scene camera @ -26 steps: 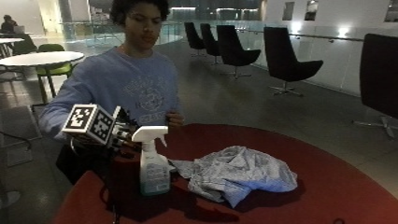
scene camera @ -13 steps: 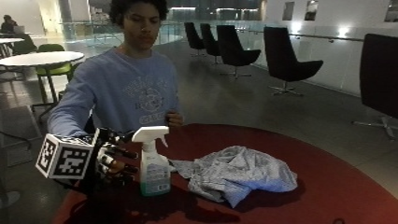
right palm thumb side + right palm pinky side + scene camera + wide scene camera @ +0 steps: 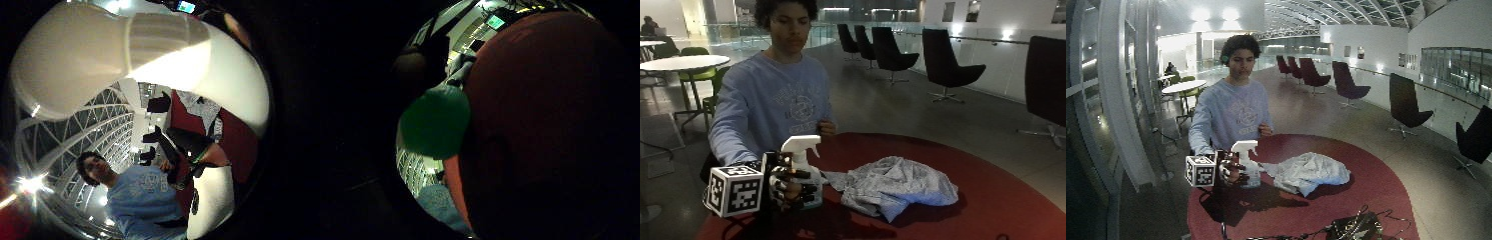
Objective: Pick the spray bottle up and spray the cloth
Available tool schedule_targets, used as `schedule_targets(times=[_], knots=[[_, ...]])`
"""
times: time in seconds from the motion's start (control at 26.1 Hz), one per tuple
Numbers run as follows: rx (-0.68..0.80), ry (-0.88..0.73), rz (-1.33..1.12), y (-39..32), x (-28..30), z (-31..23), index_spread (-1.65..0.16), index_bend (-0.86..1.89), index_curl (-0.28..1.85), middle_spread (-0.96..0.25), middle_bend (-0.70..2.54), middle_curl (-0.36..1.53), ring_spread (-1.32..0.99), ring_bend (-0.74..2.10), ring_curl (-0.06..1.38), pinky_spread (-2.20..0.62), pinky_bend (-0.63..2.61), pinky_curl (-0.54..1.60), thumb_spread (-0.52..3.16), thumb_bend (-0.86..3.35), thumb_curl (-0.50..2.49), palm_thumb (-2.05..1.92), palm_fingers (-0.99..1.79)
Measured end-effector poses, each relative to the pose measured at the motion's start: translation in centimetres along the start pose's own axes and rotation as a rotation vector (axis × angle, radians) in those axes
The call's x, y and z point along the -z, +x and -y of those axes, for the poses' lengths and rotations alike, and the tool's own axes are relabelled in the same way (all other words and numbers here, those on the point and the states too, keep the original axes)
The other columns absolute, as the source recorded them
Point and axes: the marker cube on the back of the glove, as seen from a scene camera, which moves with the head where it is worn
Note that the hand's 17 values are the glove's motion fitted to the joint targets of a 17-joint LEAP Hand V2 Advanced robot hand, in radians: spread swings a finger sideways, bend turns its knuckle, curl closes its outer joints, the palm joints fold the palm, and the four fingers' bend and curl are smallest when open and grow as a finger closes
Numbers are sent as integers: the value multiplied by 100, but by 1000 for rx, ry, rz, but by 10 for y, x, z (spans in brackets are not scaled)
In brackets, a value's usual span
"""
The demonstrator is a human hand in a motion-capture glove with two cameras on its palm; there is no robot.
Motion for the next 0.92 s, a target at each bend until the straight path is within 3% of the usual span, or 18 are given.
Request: schedule_targets(times=[0.5, 0.92], knots=[[22, 168, -35, -9, -13, 17, -33, 13, 25, -11, 29, 40, -12, 53, 36, 5, 30, 34, 96, 5, 37, 87, 106], [-83, -55, -377, -76, -7, 50, -30, 10, 26, -11, 28, 42, -12, 52, 39, -1, 32, 37, 98, -1, 39, 89, 109]])
